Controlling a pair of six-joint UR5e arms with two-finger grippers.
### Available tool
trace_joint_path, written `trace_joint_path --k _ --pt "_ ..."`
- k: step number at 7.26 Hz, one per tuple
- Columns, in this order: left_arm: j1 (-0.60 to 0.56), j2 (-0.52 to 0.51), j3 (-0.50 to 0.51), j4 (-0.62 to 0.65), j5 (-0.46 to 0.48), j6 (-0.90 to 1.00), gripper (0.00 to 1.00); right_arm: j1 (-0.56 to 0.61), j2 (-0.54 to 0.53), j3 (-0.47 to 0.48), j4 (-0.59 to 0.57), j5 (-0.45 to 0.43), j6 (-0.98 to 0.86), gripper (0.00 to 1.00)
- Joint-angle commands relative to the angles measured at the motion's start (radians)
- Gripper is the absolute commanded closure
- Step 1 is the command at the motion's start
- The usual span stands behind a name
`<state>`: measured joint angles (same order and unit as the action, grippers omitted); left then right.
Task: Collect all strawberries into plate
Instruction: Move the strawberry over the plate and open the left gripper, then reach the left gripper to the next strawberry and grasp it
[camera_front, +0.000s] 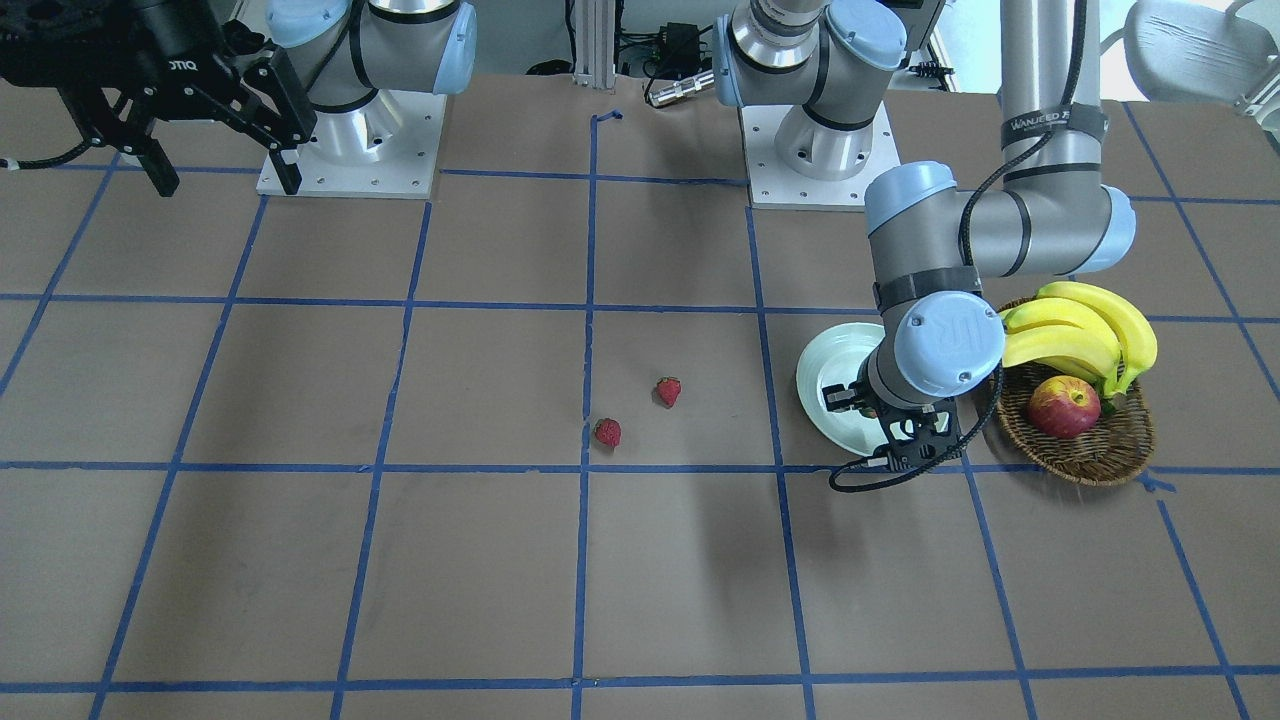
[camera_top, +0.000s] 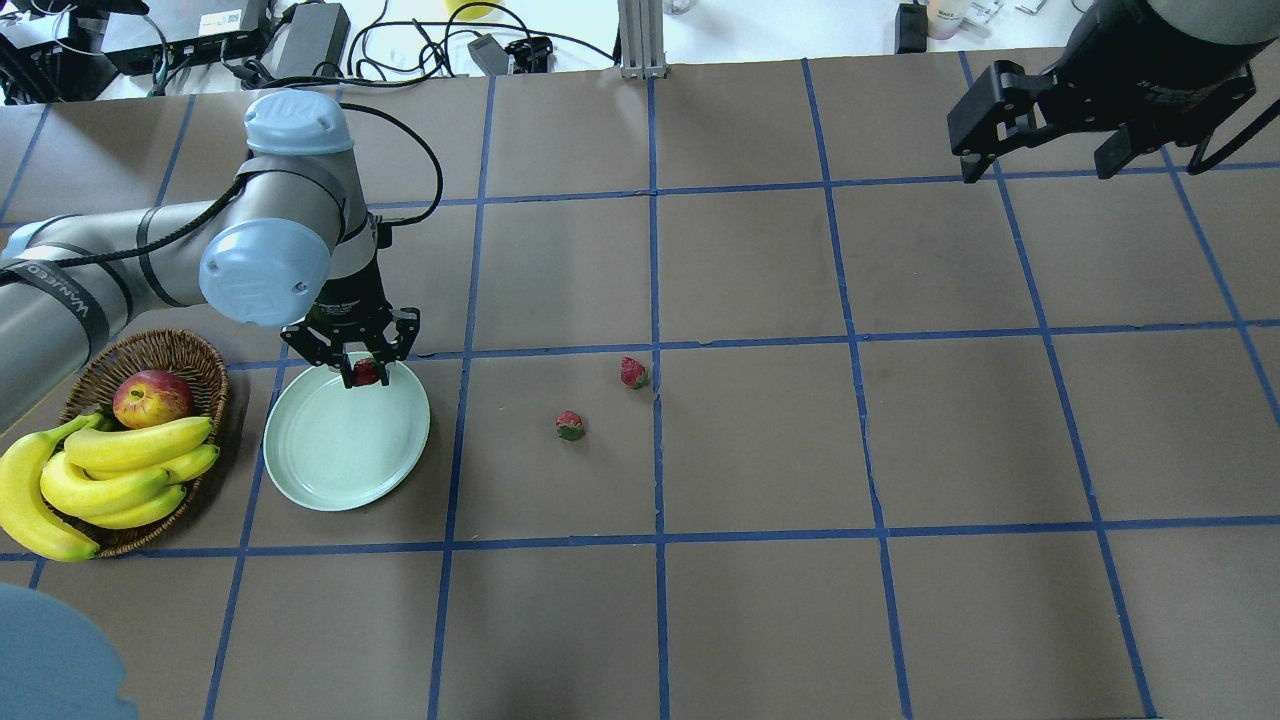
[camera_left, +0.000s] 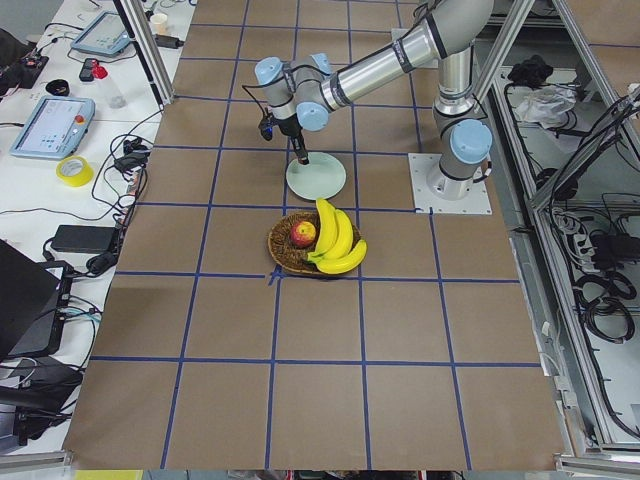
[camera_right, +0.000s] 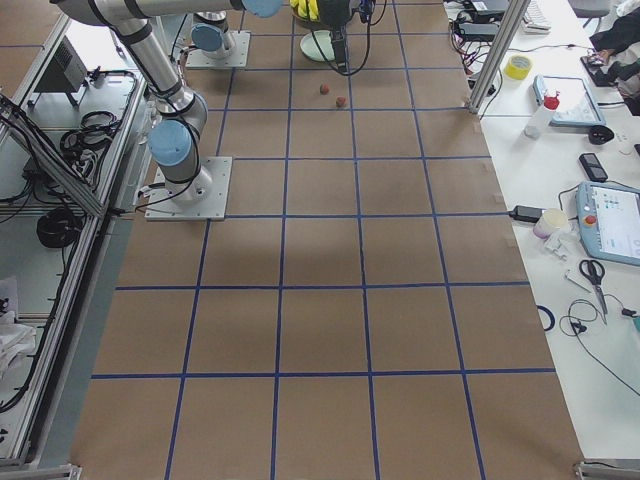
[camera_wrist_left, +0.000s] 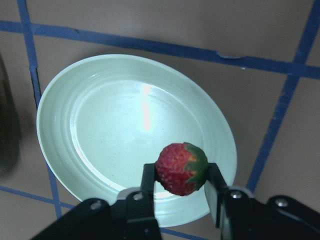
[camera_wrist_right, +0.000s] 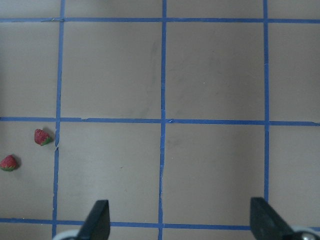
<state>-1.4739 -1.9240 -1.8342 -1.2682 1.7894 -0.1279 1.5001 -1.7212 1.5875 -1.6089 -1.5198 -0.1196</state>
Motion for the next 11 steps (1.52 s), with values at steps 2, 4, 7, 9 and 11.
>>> trace_joint_path --k 2,4,7,9,11 --pt "0.014 -0.012 -0.022 0.023 0.002 -0.012 0.00 0.002 0.008 -0.038 0.090 0.001 -0.019 0.00" --pt "-0.008 0.017 -0.005 0.026 -0.213 -0.066 0.00 0.002 0.008 -0.034 0.074 0.009 0.003 0.00" --pt "-0.150 0.027 -0.007 0.082 -0.313 -0.241 0.00 0.003 0.018 -0.011 0.041 0.003 0.066 0.00" --pt "-0.219 0.011 -0.016 0.122 -0.352 -0.399 0.00 0.005 0.057 0.032 -0.039 0.007 0.061 0.00" --pt "-0.241 -0.006 -0.025 0.128 -0.378 -0.508 0.00 0.005 0.068 0.031 -0.083 0.009 0.057 0.00"
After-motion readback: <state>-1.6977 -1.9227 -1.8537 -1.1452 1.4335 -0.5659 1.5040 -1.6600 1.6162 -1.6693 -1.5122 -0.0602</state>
